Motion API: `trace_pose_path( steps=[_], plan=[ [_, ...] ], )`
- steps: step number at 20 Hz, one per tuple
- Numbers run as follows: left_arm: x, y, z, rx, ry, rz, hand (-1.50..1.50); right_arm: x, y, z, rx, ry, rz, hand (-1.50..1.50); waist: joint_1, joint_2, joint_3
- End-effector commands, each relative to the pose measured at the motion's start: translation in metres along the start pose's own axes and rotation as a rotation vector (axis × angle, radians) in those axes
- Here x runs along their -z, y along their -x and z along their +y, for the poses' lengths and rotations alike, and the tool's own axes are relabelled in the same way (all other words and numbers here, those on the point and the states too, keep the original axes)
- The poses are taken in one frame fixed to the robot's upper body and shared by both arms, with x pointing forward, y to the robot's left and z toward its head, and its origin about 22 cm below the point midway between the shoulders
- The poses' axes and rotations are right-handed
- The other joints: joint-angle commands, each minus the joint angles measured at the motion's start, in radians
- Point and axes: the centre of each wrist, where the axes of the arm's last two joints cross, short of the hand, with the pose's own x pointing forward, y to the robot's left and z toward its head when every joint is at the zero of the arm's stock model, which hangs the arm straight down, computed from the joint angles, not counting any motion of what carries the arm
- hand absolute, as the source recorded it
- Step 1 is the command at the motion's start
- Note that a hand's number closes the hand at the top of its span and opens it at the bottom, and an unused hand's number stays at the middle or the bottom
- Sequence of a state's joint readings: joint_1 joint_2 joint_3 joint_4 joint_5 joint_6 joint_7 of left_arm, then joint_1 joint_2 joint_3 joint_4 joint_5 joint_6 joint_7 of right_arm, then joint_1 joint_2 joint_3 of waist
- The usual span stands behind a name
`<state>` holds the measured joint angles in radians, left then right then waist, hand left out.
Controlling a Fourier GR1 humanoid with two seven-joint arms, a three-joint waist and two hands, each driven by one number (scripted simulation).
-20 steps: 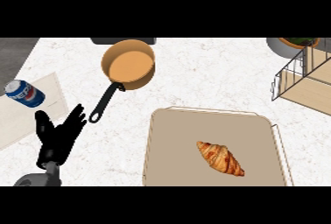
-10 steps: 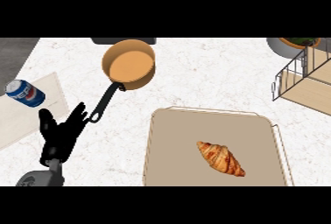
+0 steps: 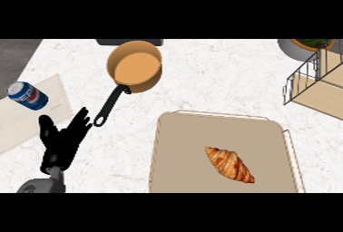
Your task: Pick the bell pepper from the tray and place it in the tiered shelf
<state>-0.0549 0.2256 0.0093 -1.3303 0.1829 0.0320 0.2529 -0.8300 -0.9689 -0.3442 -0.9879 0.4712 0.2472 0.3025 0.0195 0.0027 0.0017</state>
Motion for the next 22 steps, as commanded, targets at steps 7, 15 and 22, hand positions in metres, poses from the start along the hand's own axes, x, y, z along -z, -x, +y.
trace_pose_path(
  steps=[7, 15, 22],
  plan=[
    [-0.009, 0.008, 0.005, 0.0, -0.012, 0.018, 0.0, 0.022, 0.026, 0.017, 0.034, 0.021, -0.042, 1.5, -0.001, 0.002, -0.001],
    [0.005, 0.004, 0.015, 0.004, -0.024, 0.023, 0.0, 0.031, 0.01, 0.018, -0.011, -0.004, -0.069, 1.5, -0.003, 0.002, -0.002],
    [-0.011, -0.001, 0.012, 0.008, -0.02, 0.021, 0.0, 0.035, 0.011, 0.022, 0.217, 0.091, 0.047, -1.5, 0.007, 0.0, -0.001]
  ],
)
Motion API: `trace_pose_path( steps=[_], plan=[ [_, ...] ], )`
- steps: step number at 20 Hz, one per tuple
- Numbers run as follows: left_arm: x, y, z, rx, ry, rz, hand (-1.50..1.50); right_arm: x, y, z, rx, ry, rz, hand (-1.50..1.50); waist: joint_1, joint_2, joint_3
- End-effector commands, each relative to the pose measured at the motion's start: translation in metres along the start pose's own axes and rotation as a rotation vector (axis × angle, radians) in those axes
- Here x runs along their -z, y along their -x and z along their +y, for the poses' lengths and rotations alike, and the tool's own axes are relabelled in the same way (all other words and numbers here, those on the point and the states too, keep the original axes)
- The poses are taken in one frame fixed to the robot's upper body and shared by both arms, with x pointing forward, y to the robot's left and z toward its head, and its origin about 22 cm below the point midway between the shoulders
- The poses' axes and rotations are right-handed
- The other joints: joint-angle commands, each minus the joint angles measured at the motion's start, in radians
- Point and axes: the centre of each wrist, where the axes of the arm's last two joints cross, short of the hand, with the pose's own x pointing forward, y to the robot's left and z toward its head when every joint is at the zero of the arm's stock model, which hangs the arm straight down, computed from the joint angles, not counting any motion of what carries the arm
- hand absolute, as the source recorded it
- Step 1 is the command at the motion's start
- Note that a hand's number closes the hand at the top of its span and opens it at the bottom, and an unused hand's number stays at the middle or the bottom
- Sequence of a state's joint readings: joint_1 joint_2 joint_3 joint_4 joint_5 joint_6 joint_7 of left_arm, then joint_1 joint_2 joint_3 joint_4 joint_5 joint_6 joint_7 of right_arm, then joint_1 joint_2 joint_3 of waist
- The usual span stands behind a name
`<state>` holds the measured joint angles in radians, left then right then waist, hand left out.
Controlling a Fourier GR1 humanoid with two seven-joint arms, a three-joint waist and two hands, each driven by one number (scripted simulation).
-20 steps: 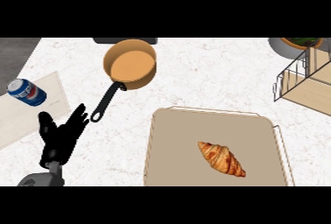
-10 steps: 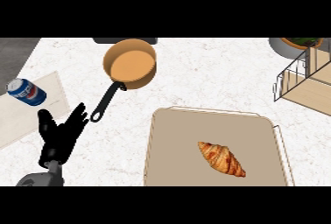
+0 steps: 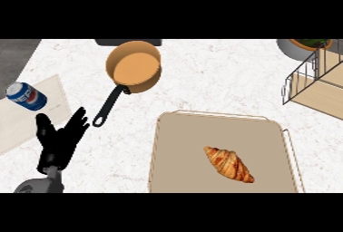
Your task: Pick the bell pepper from the tray and place it in the tiered shelf
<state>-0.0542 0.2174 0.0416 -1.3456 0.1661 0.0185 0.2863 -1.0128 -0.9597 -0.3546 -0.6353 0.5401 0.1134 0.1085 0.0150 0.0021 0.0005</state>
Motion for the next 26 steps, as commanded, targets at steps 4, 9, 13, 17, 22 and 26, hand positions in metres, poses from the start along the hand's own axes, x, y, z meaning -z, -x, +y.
trace_pose_path(
  steps=[4, 9, 13, 17, 22, 26],
  plan=[
    [0.0, 0.004, -0.013, 0.028, -0.005, -0.004, 0.0, 0.004, 0.0, -0.024, 0.26, 0.087, 0.061, -1.5, -0.002, 0.0, 0.0],
    [0.005, 0.015, -0.006, -0.009, 0.007, 0.01, 0.0, 0.007, 0.01, -0.021, 0.476, 0.104, 0.063, -1.5, 0.0, 0.005, 0.0],
    [-0.007, 0.004, -0.006, 0.003, 0.017, 0.002, 0.0, 0.004, 0.019, -0.032, 0.608, 0.165, 0.101, -1.5, 0.003, 0.001, 0.001],
    [-0.003, 0.009, -0.007, -0.006, 0.011, -0.001, 0.0, -0.003, 0.027, -0.072, 0.606, 0.317, 0.126, -1.5, -0.002, 0.002, 0.0],
    [0.003, -0.01, 0.003, -0.006, -0.011, -0.009, 0.0, -0.014, 0.049, -0.105, 0.597, 0.494, 0.212, -1.5, -0.004, 0.004, 0.0],
    [0.0, -0.006, 0.011, -0.019, -0.014, -0.005, 0.0, -0.037, 0.088, -0.147, 0.659, 0.564, 0.276, -1.5, -0.014, 0.003, 0.002]
  ],
)
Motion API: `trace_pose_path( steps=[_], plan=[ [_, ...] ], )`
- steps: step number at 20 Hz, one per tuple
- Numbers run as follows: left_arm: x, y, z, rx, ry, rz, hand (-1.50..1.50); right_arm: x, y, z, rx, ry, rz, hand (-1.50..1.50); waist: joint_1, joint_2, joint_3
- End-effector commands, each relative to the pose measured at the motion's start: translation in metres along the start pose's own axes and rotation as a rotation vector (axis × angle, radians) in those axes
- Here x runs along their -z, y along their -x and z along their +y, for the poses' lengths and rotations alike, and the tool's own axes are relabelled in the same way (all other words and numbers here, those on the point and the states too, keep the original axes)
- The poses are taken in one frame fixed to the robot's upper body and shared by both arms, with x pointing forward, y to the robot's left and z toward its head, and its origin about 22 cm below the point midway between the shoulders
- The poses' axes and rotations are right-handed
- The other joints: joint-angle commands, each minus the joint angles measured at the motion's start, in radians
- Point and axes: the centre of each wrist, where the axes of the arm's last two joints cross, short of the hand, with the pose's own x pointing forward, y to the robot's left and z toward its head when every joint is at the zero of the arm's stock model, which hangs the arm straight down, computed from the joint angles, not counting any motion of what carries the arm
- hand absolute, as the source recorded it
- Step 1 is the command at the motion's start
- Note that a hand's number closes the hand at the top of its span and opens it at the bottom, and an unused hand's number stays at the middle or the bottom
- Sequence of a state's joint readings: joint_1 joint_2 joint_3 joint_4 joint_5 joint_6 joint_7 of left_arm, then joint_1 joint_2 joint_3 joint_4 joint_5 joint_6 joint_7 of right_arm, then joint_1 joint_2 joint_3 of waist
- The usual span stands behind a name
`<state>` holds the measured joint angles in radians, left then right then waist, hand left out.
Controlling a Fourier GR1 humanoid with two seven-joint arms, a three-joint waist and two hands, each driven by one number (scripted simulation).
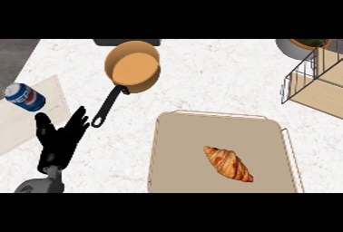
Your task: Pick the bell pepper from the tray and place it in the tiered shelf
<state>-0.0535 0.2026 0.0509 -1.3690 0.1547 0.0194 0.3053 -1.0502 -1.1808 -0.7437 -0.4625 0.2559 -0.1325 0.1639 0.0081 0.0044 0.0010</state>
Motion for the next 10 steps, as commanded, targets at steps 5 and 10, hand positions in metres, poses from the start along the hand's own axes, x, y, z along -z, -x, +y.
trace_pose_path(
  steps=[5, 10],
  plan=[
    [0.007, -0.003, -0.002, -0.008, -0.006, -0.003, 0.0, 0.006, 0.022, -0.093, 0.055, 0.033, 0.057, -1.5, -0.014, -0.001, 0.001],
    [0.003, 0.001, 0.005, -0.007, -0.017, 0.009, 0.0, 0.001, 0.023, -0.145, 0.076, 0.005, 0.036, -1.5, -0.018, -0.003, 0.002]
  ],
)
